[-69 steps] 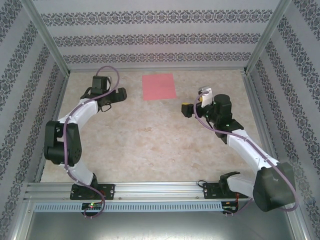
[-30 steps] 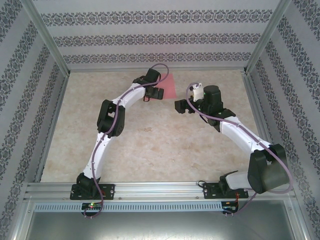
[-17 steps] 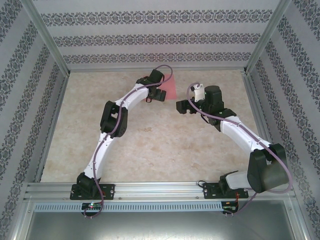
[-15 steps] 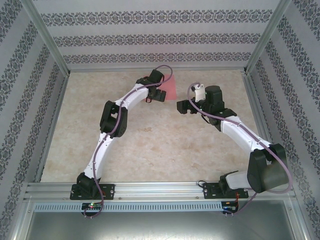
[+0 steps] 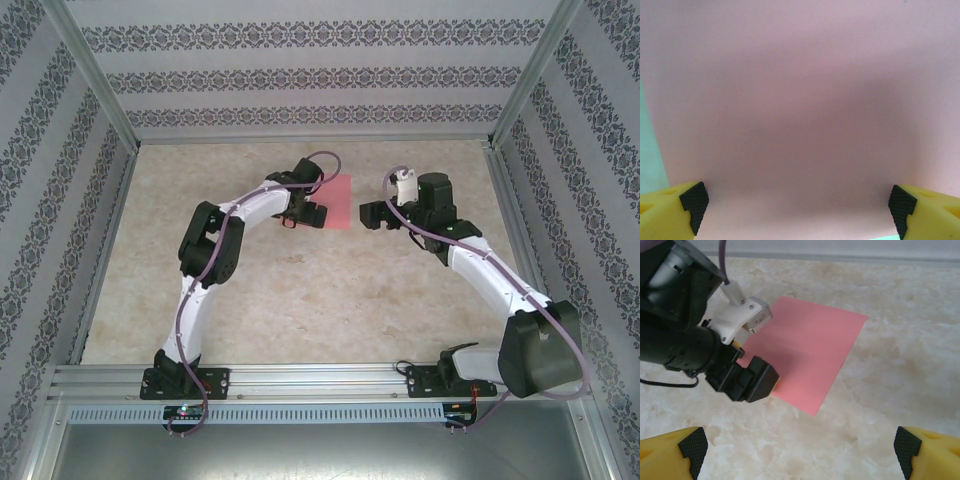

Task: Fold a paper plane with a square sheet of paper (pick it up from the middle)
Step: Move the square sheet of paper to the center of the table.

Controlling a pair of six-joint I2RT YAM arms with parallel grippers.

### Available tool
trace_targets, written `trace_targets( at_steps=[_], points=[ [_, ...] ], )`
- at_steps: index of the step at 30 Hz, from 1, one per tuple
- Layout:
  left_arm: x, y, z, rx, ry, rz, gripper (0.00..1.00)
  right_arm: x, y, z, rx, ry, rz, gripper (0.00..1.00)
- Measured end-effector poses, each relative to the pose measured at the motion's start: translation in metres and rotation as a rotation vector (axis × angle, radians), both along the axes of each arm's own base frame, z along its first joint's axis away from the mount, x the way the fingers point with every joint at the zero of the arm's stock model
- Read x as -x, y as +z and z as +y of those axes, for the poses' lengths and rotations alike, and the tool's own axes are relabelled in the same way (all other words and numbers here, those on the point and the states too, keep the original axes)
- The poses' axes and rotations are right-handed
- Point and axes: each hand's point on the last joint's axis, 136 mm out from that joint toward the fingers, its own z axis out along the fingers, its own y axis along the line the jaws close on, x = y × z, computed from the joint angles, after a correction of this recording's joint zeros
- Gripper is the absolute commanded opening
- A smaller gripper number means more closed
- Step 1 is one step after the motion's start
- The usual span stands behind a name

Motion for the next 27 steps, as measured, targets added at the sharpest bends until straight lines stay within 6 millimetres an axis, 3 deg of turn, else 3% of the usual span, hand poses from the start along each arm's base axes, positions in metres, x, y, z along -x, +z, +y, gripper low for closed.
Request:
trace_targets(
  at_steps=[11,18,27],
  points=[
    [0.068,-0.001,-0.009,0.024,0.091,0.047,0.97,0.019,-0.015,-0.005,-0.014,-0.018,0.052,0.98],
    [0.091,-0.001,-0.026,0.020,0.085,0.057,0.97,0.032,-0.026,-0.008,-0.023,-0.032,0.104,0.98],
    [0.115,0.010,-0.026,0.051,0.089,0.085,0.99,0.049,-0.023,0.003,-0.039,-0.014,0.132,0.98]
  ],
)
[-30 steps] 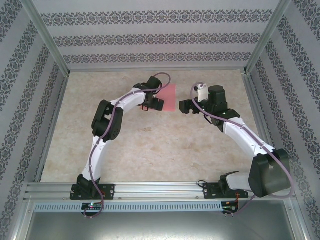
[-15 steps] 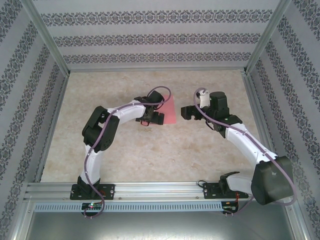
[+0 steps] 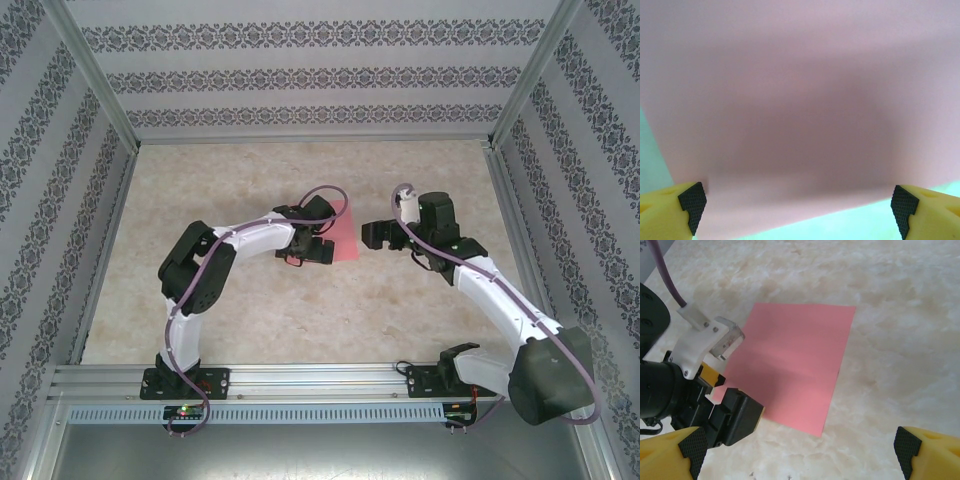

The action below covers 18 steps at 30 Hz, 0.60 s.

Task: Fold a paper plane with a square sheet of paper (pick it up from the middle)
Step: Move the square sheet of paper to the center of the table.

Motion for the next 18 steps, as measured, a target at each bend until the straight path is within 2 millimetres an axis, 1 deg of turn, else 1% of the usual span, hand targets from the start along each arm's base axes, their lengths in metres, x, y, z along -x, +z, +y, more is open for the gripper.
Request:
trace_targets(
  at_steps=[3,5,8,11,13,15,18],
  points=[
    [0.001,0.020,-0.001,0.030,-0.003,-0.024,1.00,0.006,-0.005,0.004,0.001,-0.005,0.034,0.98],
    [0.001,0.040,0.000,0.056,-0.006,-0.058,1.00,0.010,-0.009,0.007,0.002,-0.014,0.062,0.98],
    [0.007,0.062,0.012,0.092,-0.009,-0.087,1.00,0.013,-0.015,0.013,0.022,-0.030,0.111,0.98],
    [0.012,0.074,0.035,0.117,-0.006,-0.098,1.00,0.009,-0.017,0.025,0.045,-0.037,0.150,0.98],
    [0.015,0.076,0.052,0.128,-0.004,-0.100,1.00,0.004,-0.019,0.033,0.065,-0.048,0.170,0.98],
    [0.018,0.077,0.064,0.148,-0.001,-0.100,1.00,0.000,-0.022,0.043,0.091,-0.054,0.190,0.98],
    [0.022,0.076,0.075,0.193,0.003,-0.092,1.00,-0.008,-0.031,0.059,0.142,-0.067,0.220,0.98]
  ],
)
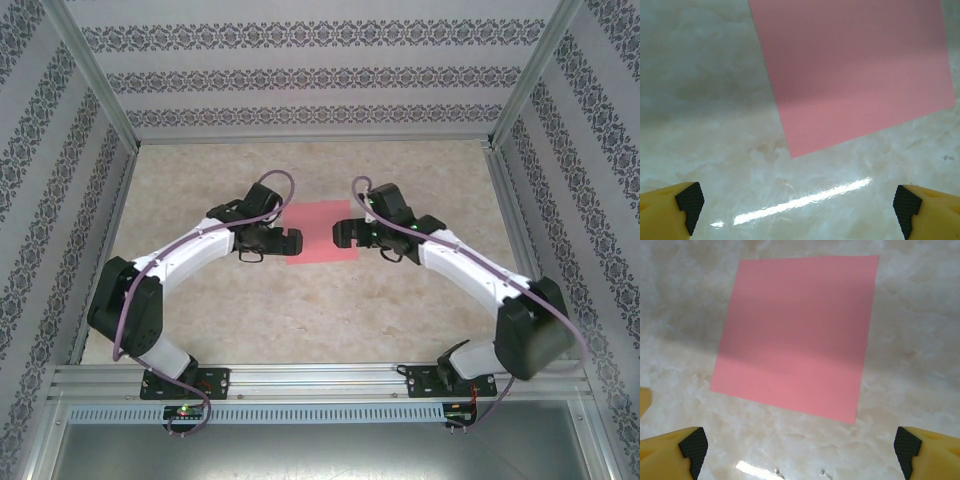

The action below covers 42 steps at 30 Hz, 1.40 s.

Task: Fold a paper plane with a square sheet of paper (pick it up from the middle)
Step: Move the square sheet of paper to the center of the table, then fold the square sheet of paper in half at the center of the table.

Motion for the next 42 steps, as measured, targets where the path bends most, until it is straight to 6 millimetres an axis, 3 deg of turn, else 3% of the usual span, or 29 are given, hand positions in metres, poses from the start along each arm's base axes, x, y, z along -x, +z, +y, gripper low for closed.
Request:
trace_targets(
  at_steps=[9,21,30,42],
  points=[
    [0.003,0.003,0.032,0.096,0.050,-0.023,1.00,-0.027,-0.037,0.039,0.146,-0.036,0.073,0.98],
    [0.001,-0.007,0.065,0.119,0.142,-0.045,1.00,-0.061,-0.080,0.060,0.220,-0.109,0.169,0.95],
    [-0.001,-0.006,0.066,0.151,0.146,-0.045,1.00,-0.080,-0.099,0.077,0.239,-0.125,0.201,0.91],
    [-0.001,-0.009,0.065,0.158,0.143,-0.032,1.00,-0.081,-0.118,0.083,0.279,-0.137,0.251,0.90]
  ],
)
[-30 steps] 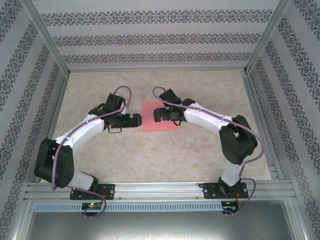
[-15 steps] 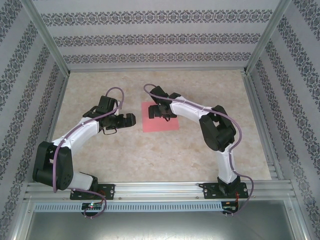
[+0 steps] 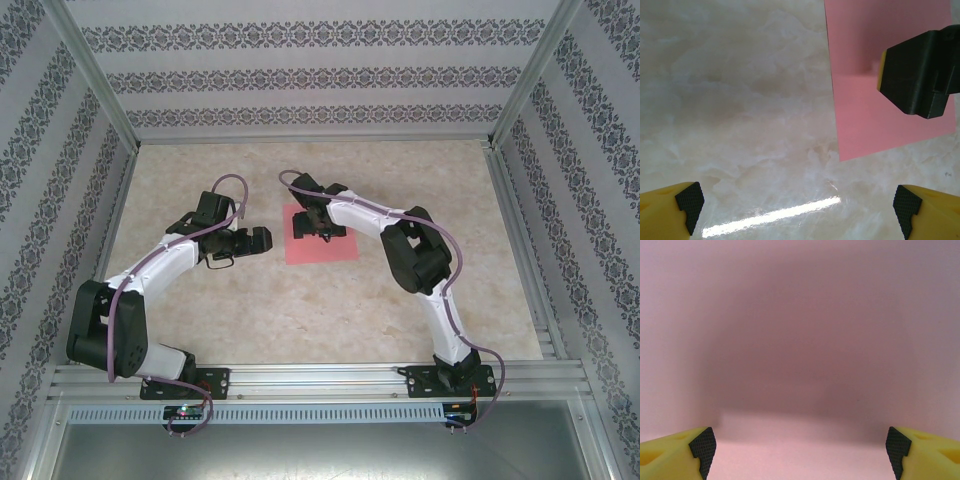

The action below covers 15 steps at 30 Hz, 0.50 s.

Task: Fold a paper plane with a square sheet of paper (pick it up from the middle)
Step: Fold the square sheet of paper in half at the center of the table.

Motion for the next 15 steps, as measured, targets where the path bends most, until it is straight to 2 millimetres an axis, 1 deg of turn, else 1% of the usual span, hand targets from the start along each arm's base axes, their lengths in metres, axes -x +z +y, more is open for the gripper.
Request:
trace_targets(
  at_steps=[5,10,12,15],
  points=[
    [0.0000,-0.0001,-0.0019,0.010,-0.006,0.001,1.00,-0.0025,-0.0039,0.0007,0.011,-0.002,0.005,0.88],
    [0.0009,-0.0050,-0.0034,0.014,-0.011,0.019,1.00,-0.0025,-0.0069,-0.0006,0.028,-0.003,0.008,0.86],
    [0.0013,-0.0070,-0.0040,0.016,-0.013,0.026,1.00,-0.0025,-0.0072,-0.0008,0.029,-0.004,0.008,0.82],
    [0.0020,-0.0094,-0.0050,0.020,-0.016,0.035,1.00,-0.0028,-0.0078,-0.0014,0.031,-0.008,0.008,0.80]
  ],
)
